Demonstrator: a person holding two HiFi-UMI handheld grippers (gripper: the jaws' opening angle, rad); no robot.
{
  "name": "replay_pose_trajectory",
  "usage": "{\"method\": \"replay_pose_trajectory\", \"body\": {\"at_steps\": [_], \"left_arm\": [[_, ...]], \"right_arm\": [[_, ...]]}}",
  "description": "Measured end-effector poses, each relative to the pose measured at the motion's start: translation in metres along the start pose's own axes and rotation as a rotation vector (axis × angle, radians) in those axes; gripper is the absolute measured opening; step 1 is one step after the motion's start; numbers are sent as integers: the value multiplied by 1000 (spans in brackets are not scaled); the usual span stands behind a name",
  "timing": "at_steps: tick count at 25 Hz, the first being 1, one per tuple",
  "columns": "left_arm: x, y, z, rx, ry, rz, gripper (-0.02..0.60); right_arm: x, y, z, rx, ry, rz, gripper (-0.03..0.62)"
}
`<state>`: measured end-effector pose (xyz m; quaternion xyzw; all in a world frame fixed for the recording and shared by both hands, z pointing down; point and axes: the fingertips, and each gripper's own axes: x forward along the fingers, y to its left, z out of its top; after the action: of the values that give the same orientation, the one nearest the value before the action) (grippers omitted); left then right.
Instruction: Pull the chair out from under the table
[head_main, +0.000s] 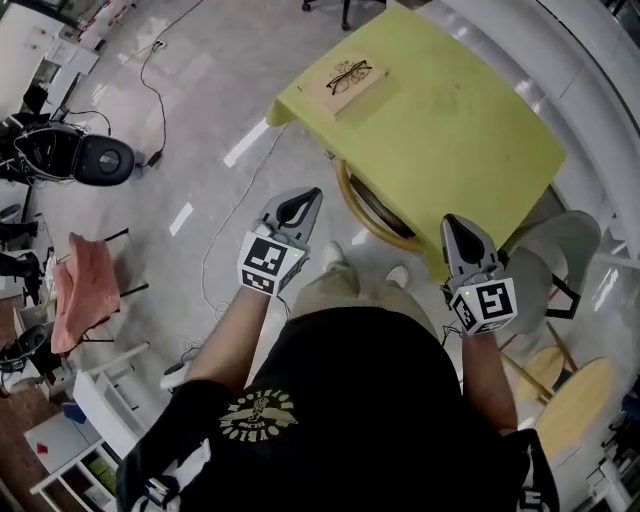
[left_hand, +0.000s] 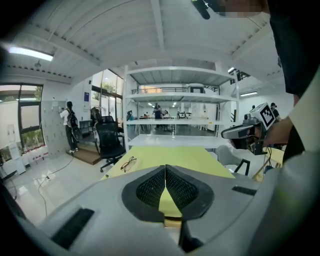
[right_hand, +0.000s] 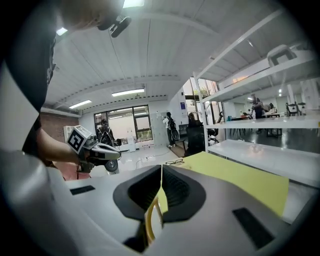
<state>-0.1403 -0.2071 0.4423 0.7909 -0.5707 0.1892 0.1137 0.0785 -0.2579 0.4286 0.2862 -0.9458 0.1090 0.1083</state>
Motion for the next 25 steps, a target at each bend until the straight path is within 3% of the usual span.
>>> {"method": "replay_pose_trajectory", "body": {"at_steps": [6, 11, 14, 16, 19, 25], "left_arm": [[47, 5, -29, 104, 58, -142, 11], [88, 3, -90, 182, 222, -285, 11], [105, -2, -118, 213, 279, -364, 12], [116, -9, -134, 247, 313, -419, 48], [132, -16, -160, 304, 368, -488, 109], [153, -43, -209, 399, 456, -695, 153]], "right_arm": [[40, 6, -44, 62, 97, 18, 12], [63, 9, -92, 114, 205, 30, 14], [72, 9, -117, 133, 260, 25, 14], [74, 11, -131, 148, 288, 23, 15], [82, 15, -151, 173, 325, 61, 103], [97, 18, -197, 207, 408, 101, 157]]}}
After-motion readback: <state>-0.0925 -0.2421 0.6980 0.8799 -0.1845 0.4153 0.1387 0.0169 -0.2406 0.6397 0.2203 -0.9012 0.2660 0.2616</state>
